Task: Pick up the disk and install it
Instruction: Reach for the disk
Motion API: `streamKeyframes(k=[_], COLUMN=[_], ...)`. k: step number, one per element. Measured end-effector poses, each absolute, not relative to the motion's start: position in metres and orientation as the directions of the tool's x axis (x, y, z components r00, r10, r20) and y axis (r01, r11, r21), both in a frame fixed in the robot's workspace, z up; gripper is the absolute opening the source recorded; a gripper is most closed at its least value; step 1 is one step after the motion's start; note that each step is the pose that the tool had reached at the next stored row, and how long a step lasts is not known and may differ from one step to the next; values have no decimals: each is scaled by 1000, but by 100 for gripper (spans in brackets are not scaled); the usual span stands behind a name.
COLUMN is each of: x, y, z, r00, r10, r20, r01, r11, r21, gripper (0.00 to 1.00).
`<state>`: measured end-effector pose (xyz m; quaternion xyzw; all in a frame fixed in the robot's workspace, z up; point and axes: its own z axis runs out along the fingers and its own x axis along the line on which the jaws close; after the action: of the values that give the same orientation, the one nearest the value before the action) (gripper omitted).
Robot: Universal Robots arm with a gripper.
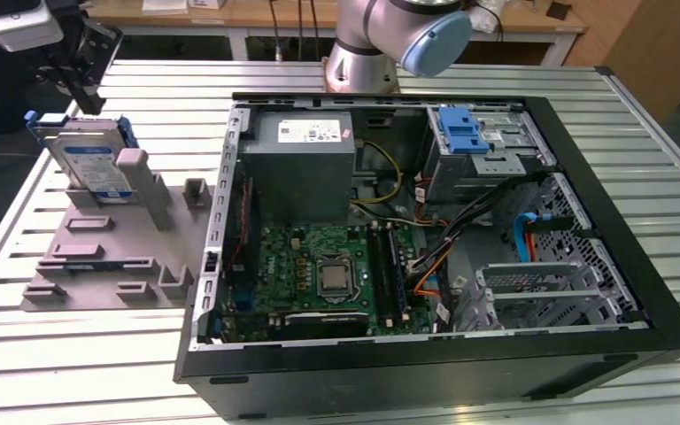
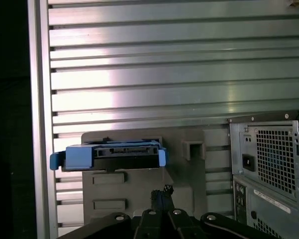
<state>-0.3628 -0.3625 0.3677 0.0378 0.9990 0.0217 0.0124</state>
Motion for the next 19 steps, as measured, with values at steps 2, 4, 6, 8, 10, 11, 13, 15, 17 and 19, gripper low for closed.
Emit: streamKeyframes(k=[2,4,6,8,10,11,13,15,17,19], x=[-363,-363,-364,-369,-375,-379,-386,-393,-401,-409], y=[-362,-362,-360,-357,-353,-351,-348,-345,-342,-340], z=[368,368,368,368,367,367,367,366,365,365], r00=[-997,-997,-997,-997,-997,-997,-997,-997,-997,-997], r10=[76,76,76,76,76,76,76,76,76,76], r20=[-23,-23,-23,-23,-23,-23,-23,-23,-23,-23], r01=[75,75,75,75,75,75,75,75,75,75], r11=[996,996,996,996,996,996,996,996,996,996], r21=[44,44,44,44,44,44,44,44,44,44], gripper=[11,11,11,11,11,11,11,11,11,11])
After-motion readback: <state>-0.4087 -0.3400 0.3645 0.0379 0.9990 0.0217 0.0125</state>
